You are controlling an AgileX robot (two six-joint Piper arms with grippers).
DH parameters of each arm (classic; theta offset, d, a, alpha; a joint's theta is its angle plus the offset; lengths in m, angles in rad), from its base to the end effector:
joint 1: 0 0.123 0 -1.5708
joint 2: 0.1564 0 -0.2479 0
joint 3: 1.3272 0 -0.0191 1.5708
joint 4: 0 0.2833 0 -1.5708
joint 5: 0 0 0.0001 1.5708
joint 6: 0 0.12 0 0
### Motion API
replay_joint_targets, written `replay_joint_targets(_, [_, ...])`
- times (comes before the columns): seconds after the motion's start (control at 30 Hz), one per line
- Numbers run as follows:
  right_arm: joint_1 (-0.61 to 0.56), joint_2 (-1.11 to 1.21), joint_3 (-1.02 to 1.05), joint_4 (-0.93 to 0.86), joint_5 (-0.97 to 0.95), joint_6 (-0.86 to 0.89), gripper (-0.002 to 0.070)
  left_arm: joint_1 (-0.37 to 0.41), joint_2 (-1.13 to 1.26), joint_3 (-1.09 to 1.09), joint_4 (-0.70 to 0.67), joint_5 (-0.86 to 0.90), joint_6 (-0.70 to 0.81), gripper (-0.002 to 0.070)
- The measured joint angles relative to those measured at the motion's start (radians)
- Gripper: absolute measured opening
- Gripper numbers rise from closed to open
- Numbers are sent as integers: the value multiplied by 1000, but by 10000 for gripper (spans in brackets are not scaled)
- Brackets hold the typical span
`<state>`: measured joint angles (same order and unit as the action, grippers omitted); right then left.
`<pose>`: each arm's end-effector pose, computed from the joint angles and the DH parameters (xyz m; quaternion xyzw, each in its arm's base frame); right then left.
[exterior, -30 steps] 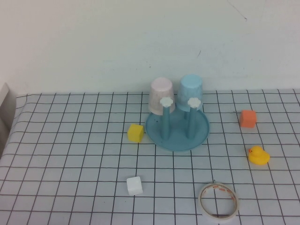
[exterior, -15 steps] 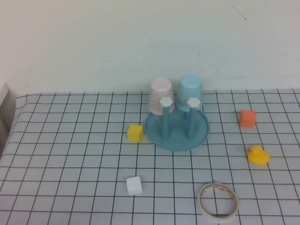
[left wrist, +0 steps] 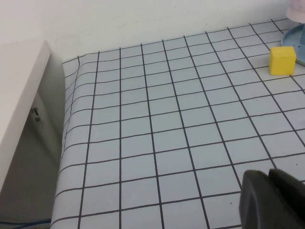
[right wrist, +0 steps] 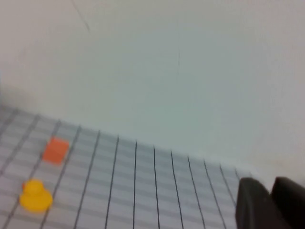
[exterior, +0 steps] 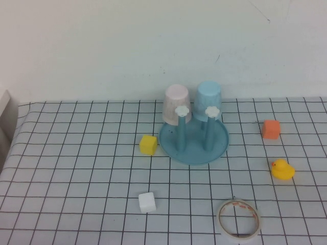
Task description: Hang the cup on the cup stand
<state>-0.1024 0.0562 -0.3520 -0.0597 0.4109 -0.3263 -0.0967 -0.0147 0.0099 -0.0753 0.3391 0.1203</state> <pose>0.1322 -0.0165 0.2955 -0.0913 0.7108 -0.1752 0.6750 0.1503 -0.0176 0.1737 0.0652 0.7859 -0.0244 0.6145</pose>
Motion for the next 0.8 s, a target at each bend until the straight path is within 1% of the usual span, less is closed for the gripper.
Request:
replay_joint_targets(0.07, [0,0,58,-76,-4,69,67,0,0,0,0,0,0,-1])
replay_joint_targets(0.17, [0,0,152,-99,-35,102,50,0,0,0,0,0,0,-1])
replay_joint_targets(0.3, [9,-33,290,-38,-153,59,32,0,0,0,0,0,2,-1])
replay_joint_targets(0.4, [13,-63,352,4,-199,23,31,0,0,0,0,0,2,-1])
replay_joint_targets(0.47, [13,-67,375,11,-199,22,31,0,0,0,0,0,2,-1])
replay_joint_targets(0.53, [13,-69,377,13,-156,33,30,0,0,0,0,0,2,-1])
replay_joint_targets(0.6, [13,-69,377,13,-96,73,30,0,0,0,0,0,2,-1])
replay_joint_targets(0.8, [13,-69,373,13,-74,186,30,0,0,0,1,0,2,-1])
